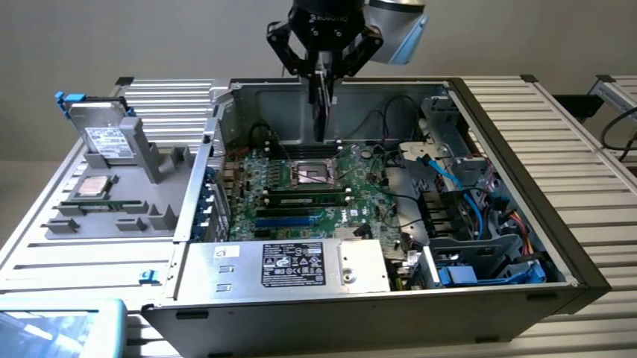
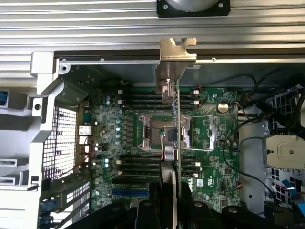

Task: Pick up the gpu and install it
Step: 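Insert the gpu into the slot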

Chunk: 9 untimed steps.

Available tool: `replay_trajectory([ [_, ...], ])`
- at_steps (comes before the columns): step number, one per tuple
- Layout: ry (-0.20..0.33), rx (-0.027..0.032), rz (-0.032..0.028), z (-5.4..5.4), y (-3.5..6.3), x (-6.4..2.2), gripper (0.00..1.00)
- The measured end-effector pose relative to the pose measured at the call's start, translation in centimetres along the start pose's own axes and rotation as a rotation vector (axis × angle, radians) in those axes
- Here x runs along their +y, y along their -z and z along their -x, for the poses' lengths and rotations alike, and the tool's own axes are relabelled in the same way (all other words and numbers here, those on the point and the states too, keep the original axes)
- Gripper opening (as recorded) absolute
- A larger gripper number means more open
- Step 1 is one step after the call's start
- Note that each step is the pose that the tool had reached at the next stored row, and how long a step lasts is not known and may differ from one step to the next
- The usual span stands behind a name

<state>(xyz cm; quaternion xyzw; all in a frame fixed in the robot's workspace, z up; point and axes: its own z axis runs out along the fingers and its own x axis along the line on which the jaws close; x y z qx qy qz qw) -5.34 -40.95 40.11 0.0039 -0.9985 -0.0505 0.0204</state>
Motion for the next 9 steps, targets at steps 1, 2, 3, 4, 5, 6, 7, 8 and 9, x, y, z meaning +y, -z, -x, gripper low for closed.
replay_trajectory([
  [1, 0.017, 0.0017, -0.0001, 0.00, -0.02, 0.00, 0.28],
  [2, 0.035, 0.0035, -0.0003, 0.00, -0.03, 0.00, 0.28],
  [3, 0.053, 0.0055, -0.0007, 0.00, -0.03, -0.01, 0.28],
  [4, 0.071, 0.0073, -0.0008, 0.01, -0.04, -0.01, 0.28],
  [5, 0.090, 0.0092, -0.0006, 0.01, -0.04, -0.01, 0.28],
  [6, 0.107, 0.0110, 0.0005, 0.01, -0.04, -0.01, 0.28],
  [7, 0.126, 0.0128, 0.0015, 0.01, -0.05, 0.00, 0.28],
  [8, 0.144, 0.0146, 0.0018, 0.01, -0.06, 0.00, 0.28],
  [9, 0.162, 0.0163, 0.0014, 0.01, -0.07, -0.01, 0.28],
])
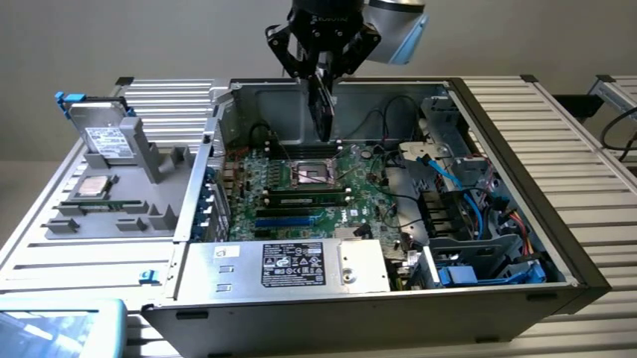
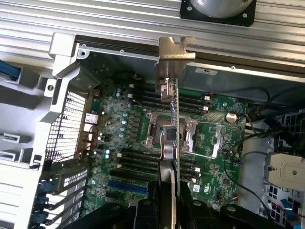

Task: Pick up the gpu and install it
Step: 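Insert the gpu into the slot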

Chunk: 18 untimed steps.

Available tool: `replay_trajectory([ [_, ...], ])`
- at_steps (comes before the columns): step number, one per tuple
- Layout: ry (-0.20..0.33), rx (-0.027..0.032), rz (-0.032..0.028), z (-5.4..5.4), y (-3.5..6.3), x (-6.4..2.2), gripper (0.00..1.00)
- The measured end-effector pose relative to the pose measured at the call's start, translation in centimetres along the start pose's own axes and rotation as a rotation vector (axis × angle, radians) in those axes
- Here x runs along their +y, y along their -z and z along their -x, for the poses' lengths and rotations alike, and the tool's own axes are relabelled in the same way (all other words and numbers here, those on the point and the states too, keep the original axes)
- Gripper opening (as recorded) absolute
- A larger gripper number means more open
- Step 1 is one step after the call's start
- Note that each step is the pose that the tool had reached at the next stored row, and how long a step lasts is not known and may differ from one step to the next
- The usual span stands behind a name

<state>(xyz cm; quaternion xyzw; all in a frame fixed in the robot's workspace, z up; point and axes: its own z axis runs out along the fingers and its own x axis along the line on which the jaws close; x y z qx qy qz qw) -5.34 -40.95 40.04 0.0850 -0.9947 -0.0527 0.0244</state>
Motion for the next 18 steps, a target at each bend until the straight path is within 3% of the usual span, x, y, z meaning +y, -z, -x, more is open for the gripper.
replay_trajectory([
  [18, 0.326, 0.0358, -0.0130, 0.01, -0.15, -0.02, 0.28],
])
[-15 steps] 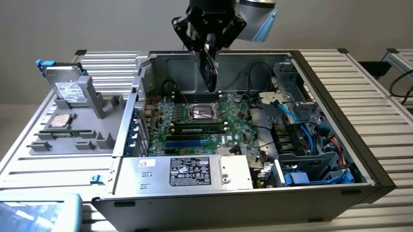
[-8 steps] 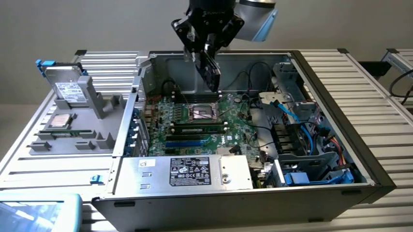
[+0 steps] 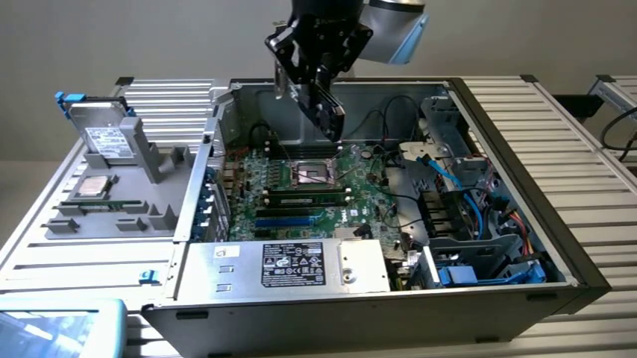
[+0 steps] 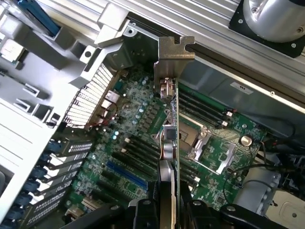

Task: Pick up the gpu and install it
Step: 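Insert the gpu into the slot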

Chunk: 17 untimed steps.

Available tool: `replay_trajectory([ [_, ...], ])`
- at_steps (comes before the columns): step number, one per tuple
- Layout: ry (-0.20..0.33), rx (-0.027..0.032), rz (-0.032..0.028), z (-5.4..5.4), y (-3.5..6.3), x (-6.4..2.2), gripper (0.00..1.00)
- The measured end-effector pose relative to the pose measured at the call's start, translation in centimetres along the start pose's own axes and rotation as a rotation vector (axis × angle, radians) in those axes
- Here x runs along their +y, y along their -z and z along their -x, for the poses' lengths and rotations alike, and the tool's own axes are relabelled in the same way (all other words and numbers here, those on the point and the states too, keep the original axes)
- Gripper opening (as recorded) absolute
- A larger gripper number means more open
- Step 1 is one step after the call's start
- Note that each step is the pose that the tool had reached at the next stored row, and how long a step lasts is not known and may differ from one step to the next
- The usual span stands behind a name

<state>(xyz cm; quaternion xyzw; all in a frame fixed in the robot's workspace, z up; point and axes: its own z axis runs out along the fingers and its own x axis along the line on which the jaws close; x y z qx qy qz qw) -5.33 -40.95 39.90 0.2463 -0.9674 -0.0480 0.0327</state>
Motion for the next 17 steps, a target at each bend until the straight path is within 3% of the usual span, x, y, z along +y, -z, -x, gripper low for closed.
replay_trajectory([
  [17, 0.307, 0.0337, -0.0123, 0.01, -0.30, -0.03, 0.28],
])
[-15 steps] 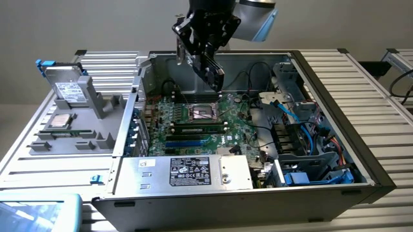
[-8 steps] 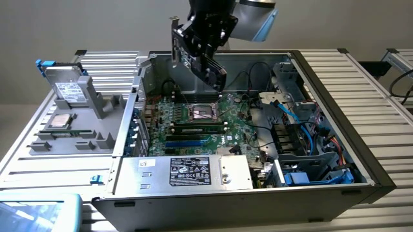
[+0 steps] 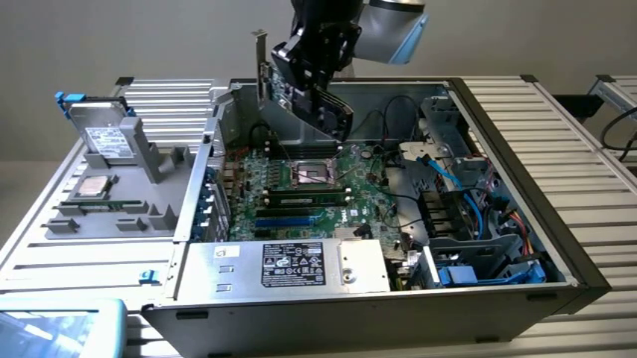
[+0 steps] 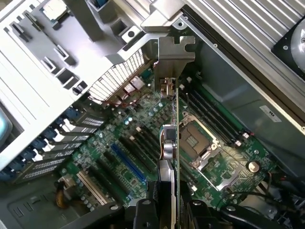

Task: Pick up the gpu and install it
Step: 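Insert the gpu into the slot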

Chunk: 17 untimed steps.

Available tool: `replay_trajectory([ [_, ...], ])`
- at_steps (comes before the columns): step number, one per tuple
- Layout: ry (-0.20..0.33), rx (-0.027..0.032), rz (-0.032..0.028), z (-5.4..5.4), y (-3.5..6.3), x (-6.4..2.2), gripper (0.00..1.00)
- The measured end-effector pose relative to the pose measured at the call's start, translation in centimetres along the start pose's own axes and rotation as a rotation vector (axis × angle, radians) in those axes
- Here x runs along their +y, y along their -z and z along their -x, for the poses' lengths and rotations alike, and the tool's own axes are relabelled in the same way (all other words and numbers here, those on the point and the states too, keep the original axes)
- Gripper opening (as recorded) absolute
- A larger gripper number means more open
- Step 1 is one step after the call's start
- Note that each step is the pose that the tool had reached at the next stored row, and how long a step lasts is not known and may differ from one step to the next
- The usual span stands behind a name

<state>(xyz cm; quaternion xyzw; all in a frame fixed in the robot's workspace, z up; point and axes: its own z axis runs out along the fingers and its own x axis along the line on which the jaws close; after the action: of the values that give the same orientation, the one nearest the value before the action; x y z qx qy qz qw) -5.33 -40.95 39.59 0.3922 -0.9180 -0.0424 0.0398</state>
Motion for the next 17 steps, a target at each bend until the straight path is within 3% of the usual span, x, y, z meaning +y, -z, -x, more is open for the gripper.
replay_trajectory([
  [7, 0.126, 0.0108, -0.0083, 0.00, -0.05, -0.01, 0.28],
  [17, 0.307, 0.0184, -0.0300, 0.00, -0.08, -0.01, 0.28],
])
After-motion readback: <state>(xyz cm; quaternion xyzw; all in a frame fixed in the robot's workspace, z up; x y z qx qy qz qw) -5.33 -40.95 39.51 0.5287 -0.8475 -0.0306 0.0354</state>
